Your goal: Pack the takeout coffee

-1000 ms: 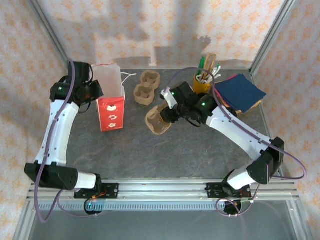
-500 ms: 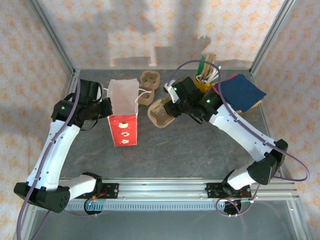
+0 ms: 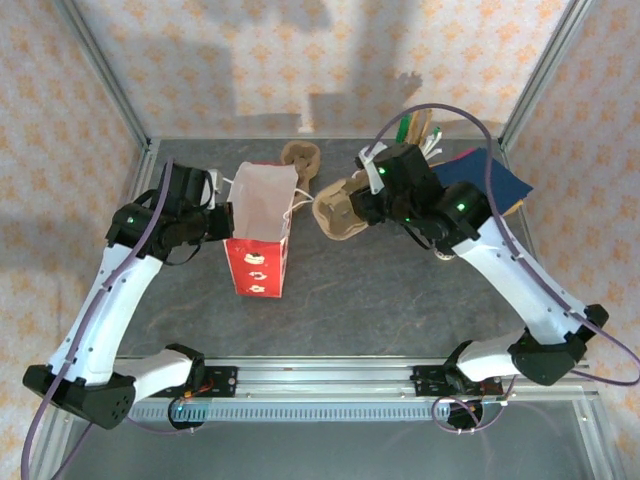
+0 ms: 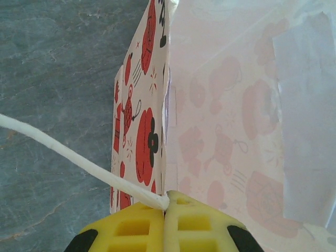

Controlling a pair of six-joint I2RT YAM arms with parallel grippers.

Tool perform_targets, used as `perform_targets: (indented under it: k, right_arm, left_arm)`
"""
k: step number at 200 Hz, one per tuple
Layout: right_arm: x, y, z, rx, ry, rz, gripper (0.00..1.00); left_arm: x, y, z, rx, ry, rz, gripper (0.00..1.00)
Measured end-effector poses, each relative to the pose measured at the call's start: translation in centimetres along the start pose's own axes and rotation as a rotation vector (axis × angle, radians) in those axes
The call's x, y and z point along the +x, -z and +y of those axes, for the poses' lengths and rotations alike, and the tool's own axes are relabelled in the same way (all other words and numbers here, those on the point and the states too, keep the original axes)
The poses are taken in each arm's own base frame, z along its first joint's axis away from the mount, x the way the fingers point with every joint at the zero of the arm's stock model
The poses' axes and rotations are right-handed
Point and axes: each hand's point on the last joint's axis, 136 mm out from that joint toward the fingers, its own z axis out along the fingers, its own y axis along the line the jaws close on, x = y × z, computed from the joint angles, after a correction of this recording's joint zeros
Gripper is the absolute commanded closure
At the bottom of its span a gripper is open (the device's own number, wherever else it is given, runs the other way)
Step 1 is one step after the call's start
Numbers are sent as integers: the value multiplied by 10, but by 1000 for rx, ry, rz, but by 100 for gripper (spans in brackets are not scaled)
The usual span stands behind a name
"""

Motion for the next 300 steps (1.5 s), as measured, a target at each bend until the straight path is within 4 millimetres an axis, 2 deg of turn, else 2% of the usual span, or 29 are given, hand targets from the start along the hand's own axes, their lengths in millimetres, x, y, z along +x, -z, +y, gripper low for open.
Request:
perform_targets:
  k: [35, 77, 97, 129, 163, 209, 228, 269, 300]
  right_arm:
    - [-12, 17, 0, -9, -29, -33, 67]
    - [-54, 45, 9, -66, -55, -130, 67]
    - [-62, 43, 18, -101, -52, -132, 67]
    - [-68, 22, 37, -178, -43, -93, 67]
    - [-60, -4, 62, -288, -34, -28, 68]
    - [-27, -30, 90, -437, -13, 82, 67]
    - [-18, -34, 97, -478, 0, 112, 68]
    - [-14, -42, 107, -540, 16, 107, 68]
    - [13, -61, 109, -543, 17, 177, 68]
  left_arm:
    - [4, -11, -8, 9, -54, 35, 100]
    - [15, -13, -30, 55, -142, 65, 100]
    - [18, -13, -44, 98, -179, 67, 100]
    - [17, -15, -55, 151, -215, 49, 100]
    - [17, -17, -63, 201, -246, 35, 100]
    - [21, -20, -69, 252, -278, 13, 100]
    - [23, -20, -71, 273, -288, 10, 100]
    - [23, -17, -76, 301, -311, -3, 100]
    - [23, -18, -76, 306, -318, -5, 100]
